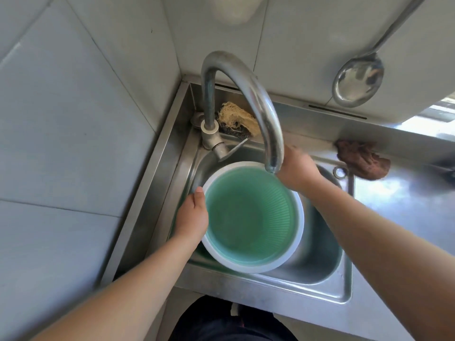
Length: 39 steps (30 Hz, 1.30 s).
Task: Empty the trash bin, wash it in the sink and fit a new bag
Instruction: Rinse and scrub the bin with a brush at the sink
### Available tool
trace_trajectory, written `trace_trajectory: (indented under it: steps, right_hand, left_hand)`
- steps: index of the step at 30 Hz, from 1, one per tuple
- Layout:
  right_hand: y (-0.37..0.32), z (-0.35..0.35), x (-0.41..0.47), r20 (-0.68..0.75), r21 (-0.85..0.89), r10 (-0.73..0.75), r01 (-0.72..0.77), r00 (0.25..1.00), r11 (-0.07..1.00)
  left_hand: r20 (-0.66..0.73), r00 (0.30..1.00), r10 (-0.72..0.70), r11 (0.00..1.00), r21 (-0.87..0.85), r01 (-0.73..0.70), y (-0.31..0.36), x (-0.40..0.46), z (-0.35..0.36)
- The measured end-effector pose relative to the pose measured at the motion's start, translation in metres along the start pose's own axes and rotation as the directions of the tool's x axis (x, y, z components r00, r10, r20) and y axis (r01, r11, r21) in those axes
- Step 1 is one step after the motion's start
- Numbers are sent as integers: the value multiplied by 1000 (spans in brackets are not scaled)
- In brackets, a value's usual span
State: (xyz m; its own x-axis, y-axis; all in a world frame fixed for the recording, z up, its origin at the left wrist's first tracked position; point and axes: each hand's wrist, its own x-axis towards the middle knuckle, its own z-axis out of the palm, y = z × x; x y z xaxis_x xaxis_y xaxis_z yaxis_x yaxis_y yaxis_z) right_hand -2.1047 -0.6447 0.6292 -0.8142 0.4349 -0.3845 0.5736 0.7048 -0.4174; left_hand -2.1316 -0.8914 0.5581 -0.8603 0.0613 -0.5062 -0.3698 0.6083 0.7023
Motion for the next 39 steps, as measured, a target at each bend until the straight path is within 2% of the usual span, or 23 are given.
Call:
trace_trajectory:
  steps: [1, 3, 5, 6, 8, 11, 15, 17, 19, 23, 31, 35, 39]
  right_hand:
    - [13, 8, -15, -62, 30, 63, -61, 996, 998]
    - [49, 33, -54, -100, 176, 236, -216, 967, 960]
    - [66, 56, -87, -13, 365, 385, -355, 923, 861]
    - [70, 66, -97, 53, 478, 439, -408, 897, 777]
    - [73, 84, -115, 159, 634, 482, -464, 861, 619]
    - [74, 95, -127, 108, 732, 558, -445, 823, 516]
    - [76, 78, -131, -28, 798, 677, -392, 736, 459]
    - [82, 64, -132, -64, 815, 693, -363, 718, 452]
    - [85, 48, -128, -71, 828, 697, -348, 714, 440]
    - [82, 20, -114, 7, 885, 712, -336, 703, 324]
    - [57, 16, -112, 47, 903, 589, -286, 807, 321]
    - [69, 24, -129, 24, 895, 600, -285, 800, 343]
    - [87, 15, -136, -28, 871, 649, -299, 760, 389]
  left_hand:
    - [-9, 1000, 9, 1000, 2, -9, 1, 0, 0]
    - [-43, 999, 18, 1000, 7, -17, 2, -2, 0]
    - [-57, 998, 3, 1000, -23, -4, 3, -3, 0]
    - [-47, 999, -19, 998, -53, 16, 5, -3, 0]
    - [-10, 997, -74, 989, -125, 72, 9, -3, 0]
    - [28, 994, -108, 970, -218, 112, 18, -9, 4]
    - [47, 991, -129, 969, -206, 136, 35, -26, 17]
    - [81, 988, -131, 969, -202, 145, 47, -33, 24]
    - [106, 985, -134, 968, -198, 153, 60, -37, 29]
    - [131, 981, -143, 961, -218, 169, 78, -39, 27]
    - [65, 987, -144, 933, -325, 158, 56, -44, -6]
    - [33, 994, -103, 934, -340, 108, 46, -58, -1]
    - [30, 998, -63, 951, -301, 69, 49, -69, 15]
